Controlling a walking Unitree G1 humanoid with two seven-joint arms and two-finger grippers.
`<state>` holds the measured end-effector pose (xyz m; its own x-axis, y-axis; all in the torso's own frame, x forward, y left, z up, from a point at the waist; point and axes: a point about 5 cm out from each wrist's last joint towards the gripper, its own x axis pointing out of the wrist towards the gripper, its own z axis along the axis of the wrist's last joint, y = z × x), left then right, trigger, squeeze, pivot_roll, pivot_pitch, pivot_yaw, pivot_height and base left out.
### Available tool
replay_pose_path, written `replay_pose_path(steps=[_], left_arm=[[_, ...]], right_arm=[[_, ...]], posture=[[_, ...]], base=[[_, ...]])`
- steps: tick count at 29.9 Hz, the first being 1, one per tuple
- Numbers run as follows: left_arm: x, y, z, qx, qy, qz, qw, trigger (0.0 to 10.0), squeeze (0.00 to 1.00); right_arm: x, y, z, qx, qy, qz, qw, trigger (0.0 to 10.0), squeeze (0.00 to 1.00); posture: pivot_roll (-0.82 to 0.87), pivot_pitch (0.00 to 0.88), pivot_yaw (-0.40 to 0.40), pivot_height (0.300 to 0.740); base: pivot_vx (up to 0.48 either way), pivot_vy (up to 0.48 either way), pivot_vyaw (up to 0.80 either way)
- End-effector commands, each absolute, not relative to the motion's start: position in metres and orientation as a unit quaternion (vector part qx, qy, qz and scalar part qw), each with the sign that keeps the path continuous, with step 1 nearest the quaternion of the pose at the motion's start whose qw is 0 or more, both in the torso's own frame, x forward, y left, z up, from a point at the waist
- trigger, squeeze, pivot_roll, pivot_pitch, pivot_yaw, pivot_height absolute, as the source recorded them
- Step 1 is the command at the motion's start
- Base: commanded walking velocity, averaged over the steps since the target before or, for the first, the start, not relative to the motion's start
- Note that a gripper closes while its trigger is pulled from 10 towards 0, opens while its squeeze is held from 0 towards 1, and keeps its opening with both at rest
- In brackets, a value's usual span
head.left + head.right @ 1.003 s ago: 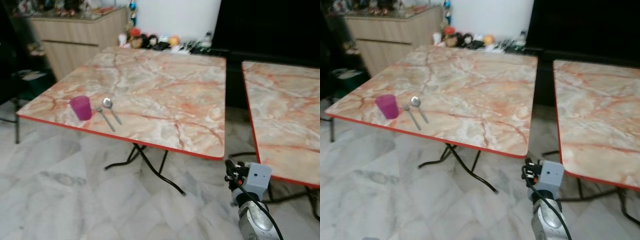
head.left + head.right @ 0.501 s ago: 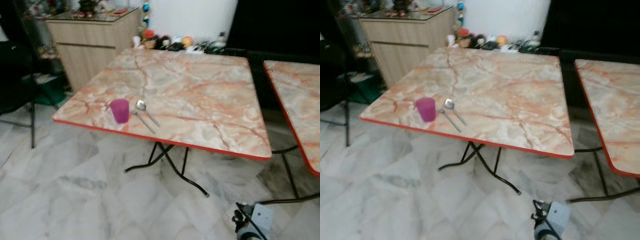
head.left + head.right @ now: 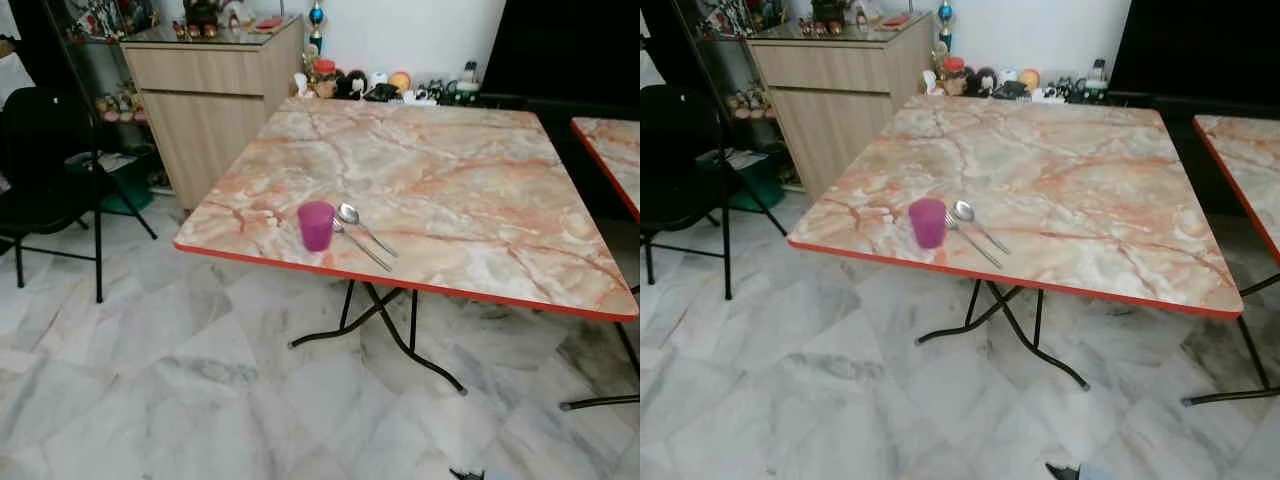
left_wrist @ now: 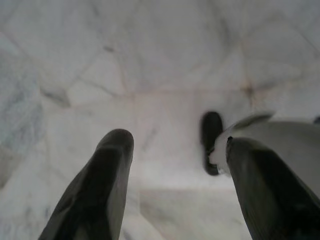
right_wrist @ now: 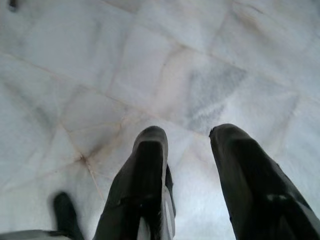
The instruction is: Setting the table
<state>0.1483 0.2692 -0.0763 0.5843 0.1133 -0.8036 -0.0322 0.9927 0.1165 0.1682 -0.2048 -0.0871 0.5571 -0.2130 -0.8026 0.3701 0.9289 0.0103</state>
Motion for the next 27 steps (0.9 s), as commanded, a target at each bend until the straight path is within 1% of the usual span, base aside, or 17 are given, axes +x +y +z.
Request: replay_pose_path(steps=[1,5,9,11,15,16,20,27], left_arm=[[0.136,0.275,-0.079,0.045,0.469,0.050,0.881,10.0,0.00],[0.137,0.274,-0.079,0.047,0.469,0.047,0.881,10.0,0.00],[0.146,0.270,-0.078,0.048,0.463,0.042,0.884,10.0,0.00],[0.156,0.261,-0.077,0.048,0.453,0.036,0.889,10.0,0.00],[0.166,0.246,-0.077,0.059,0.446,0.024,0.893,10.0,0.00],[0.168,0.244,-0.077,0.060,0.445,0.023,0.893,10.0,0.00],[0.169,0.240,-0.078,0.057,0.443,0.023,0.894,10.0,0.00],[0.170,0.246,-0.075,0.059,0.438,0.029,0.896,10.0,0.00]], right_arm=[[0.168,-0.199,-0.088,0.110,0.435,-0.174,0.877,10.0,0.00],[0.165,-0.196,-0.090,0.111,0.438,-0.169,0.876,10.0,0.00],[0.165,-0.195,-0.090,0.118,0.436,-0.169,0.876,10.0,0.00],[0.166,-0.196,-0.089,0.116,0.434,-0.164,0.878,10.0,0.00],[0.167,-0.196,-0.089,0.115,0.434,-0.161,0.879,10.0,0.00],[0.167,-0.196,-0.089,0.116,0.433,-0.160,0.879,10.0,0.00],[0.166,-0.196,-0.090,0.118,0.435,-0.157,0.879,10.0,0.00],[0.157,-0.195,-0.093,0.118,0.448,-0.153,0.873,10.0,0.00]], posture=[[-0.01,0.093,0.011,0.740],[-0.01,0.093,0.011,0.740],[-0.02,0.094,0.014,0.740],[-0.02,0.094,0.014,0.740],[-0.01,0.091,0.011,0.740],[-0.01,0.091,0.011,0.740],[-0.01,0.086,0.012,0.740],[0.00,0.079,0.015,0.740]], base=[[0.000,0.000,0.00],[0.000,0.000,-0.21],[0.000,0.000,-0.73],[0.000,0.000,-0.73],[0.000,0.000,-0.72],[0.000,-0.461,-0.71],[0.000,-0.446,-0.70],[0.000,0.000,-0.67]])
